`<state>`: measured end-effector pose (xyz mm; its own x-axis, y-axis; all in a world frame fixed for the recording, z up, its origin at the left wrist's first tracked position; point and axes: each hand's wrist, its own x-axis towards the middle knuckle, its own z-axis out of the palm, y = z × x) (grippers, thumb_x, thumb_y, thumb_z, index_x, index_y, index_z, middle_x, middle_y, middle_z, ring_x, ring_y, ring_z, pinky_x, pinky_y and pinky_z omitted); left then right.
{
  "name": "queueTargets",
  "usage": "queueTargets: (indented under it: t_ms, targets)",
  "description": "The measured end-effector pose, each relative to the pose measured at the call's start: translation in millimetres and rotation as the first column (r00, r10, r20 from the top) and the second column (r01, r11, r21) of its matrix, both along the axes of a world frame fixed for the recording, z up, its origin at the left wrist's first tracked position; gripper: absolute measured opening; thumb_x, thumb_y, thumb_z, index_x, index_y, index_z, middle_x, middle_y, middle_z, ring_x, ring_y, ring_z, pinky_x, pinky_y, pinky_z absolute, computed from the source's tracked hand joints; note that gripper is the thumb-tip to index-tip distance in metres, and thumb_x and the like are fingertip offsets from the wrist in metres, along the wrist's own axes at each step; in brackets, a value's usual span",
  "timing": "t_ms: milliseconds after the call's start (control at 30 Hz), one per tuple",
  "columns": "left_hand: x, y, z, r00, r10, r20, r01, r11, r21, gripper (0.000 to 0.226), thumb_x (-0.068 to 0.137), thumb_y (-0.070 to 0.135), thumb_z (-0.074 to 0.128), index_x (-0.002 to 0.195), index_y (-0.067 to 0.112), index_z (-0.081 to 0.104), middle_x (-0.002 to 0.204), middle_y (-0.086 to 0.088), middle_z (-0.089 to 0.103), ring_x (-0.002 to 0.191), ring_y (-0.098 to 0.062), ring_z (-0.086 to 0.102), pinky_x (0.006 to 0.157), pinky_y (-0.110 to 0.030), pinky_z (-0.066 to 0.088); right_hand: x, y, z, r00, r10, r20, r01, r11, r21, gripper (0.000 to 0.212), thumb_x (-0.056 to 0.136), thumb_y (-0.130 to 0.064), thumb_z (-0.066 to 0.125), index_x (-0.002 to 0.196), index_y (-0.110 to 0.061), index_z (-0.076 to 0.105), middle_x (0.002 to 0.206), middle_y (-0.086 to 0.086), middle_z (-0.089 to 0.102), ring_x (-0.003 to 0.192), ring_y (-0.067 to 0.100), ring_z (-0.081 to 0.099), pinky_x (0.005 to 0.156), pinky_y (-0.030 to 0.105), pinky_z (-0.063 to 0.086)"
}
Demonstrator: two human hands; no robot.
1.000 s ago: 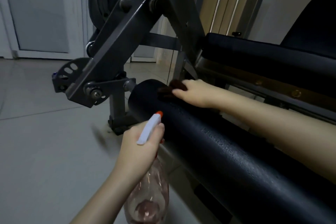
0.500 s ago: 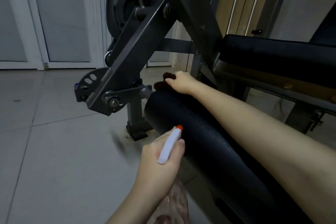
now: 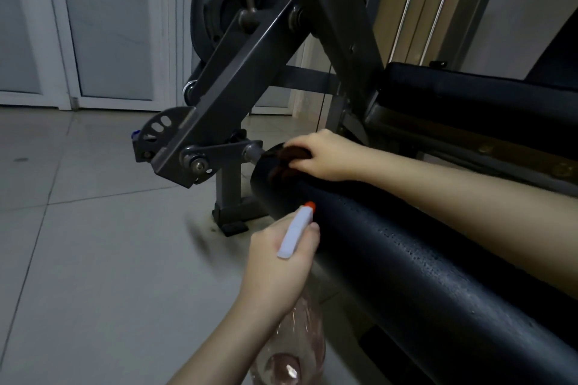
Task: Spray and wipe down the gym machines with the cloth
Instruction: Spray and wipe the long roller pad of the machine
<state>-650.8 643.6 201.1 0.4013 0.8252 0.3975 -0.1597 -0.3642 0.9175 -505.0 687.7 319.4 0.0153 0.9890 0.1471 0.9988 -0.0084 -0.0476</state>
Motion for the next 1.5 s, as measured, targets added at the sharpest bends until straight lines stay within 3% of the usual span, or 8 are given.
queueTargets:
  t_ms: [233,600,767,867,967,1100,1300,1500]
  targets:
    - [-4,7,0,0.999,-0.036,-0.036,0.035,0.998,-0.044,0.017,0.091,0.019,0.056,0.08,0.007,0.062,0.072,-0.017,0.06,0.062,-0.028,0.054,0.06,-0.031,0.039,-1,-15,1,0.997,-0.058,-0.053,0.058,0.998,-0.002,0.032,0.092,-0.021,0.056,0.124,-0.023,0.058,0.11,0.002,0.064,0.102,0.017,0.059,0.094,0.031,0.046]
    - [-11,6,3,0.993,-0.097,-0.071,0.091,0.992,-0.086,0.019,0.091,0.019,0.056,0.089,0.001,0.063,0.06,-0.002,0.056,0.053,-0.009,0.048,0.057,-0.026,0.037,6,-148,-3,0.988,-0.14,-0.061,0.142,0.99,0.024,0.037,0.089,-0.032,0.06,0.125,-0.032,0.054,0.112,-0.013,0.063,0.102,0.002,0.059,0.092,0.021,0.046]
    - [-15,2,11,0.99,-0.095,-0.1,0.096,0.995,0.01,0.021,0.091,0.018,0.055,0.078,0.002,0.058,0.055,0.005,0.051,0.055,-0.018,0.048,0.059,-0.031,0.036,30,-135,1,0.954,-0.242,-0.177,0.241,0.97,-0.029,0.013,0.092,-0.032,0.055,0.103,-0.039,0.055,0.1,-0.007,0.066,0.089,0.007,0.062,0.082,0.027,0.05]
    - [-13,-2,15,0.987,-0.137,-0.083,0.141,0.989,0.034,0.025,0.088,0.023,0.055,0.084,-0.001,0.058,0.064,-0.013,0.055,0.057,-0.017,0.048,0.059,-0.034,0.036,45,-139,-1,0.922,-0.259,-0.288,0.259,0.965,-0.038,0.011,0.093,-0.031,0.053,0.097,-0.041,0.056,0.097,-0.006,0.065,0.093,0.014,0.063,0.086,0.032,0.048]
    - [-8,-2,10,0.989,-0.136,-0.054,0.138,0.99,0.027,0.026,0.086,0.025,0.055,0.089,-0.001,0.057,0.074,-0.018,0.056,0.072,-0.035,0.056,0.06,-0.035,0.037,45,-137,-3,0.914,-0.268,-0.303,0.273,0.962,-0.029,0.011,0.094,-0.03,0.053,0.102,-0.036,0.057,0.097,-0.003,0.065,0.092,0.016,0.062,0.085,0.034,0.048]
    - [-6,1,5,0.993,-0.104,-0.056,0.106,0.994,0.032,0.018,0.091,0.018,0.056,0.081,0.003,0.059,0.075,-0.013,0.061,0.075,-0.027,0.059,0.059,-0.023,0.039,31,-104,1,0.943,-0.23,-0.241,0.24,0.971,0.013,0.022,0.094,-0.028,0.053,0.116,-0.025,0.057,0.107,-0.003,0.063,0.097,0.013,0.06,0.088,0.03,0.047]
    - [-5,2,6,0.994,-0.104,-0.036,0.107,0.989,0.103,0.019,0.092,0.014,0.055,0.083,-0.002,0.057,0.074,-0.019,0.056,0.06,-0.015,0.048,0.057,-0.028,0.035,-3,13,-2,0.985,-0.144,-0.097,0.149,0.987,0.053,0.034,0.095,-0.027,0.052,0.127,-0.017,0.052,0.12,0.006,0.059,0.108,0.02,0.057,0.089,0.029,0.045]
    - [-6,1,6,0.994,-0.105,-0.018,0.106,0.988,0.116,0.029,0.089,0.024,0.054,0.088,-0.004,0.06,0.076,-0.017,0.059,0.072,-0.029,0.056,0.06,-0.033,0.039,-3,35,-1,0.981,-0.14,-0.136,0.147,0.988,0.04,0.036,0.096,-0.025,0.051,0.13,-0.015,0.05,0.123,0.007,0.056,0.111,0.021,0.054,0.087,0.027,0.042]
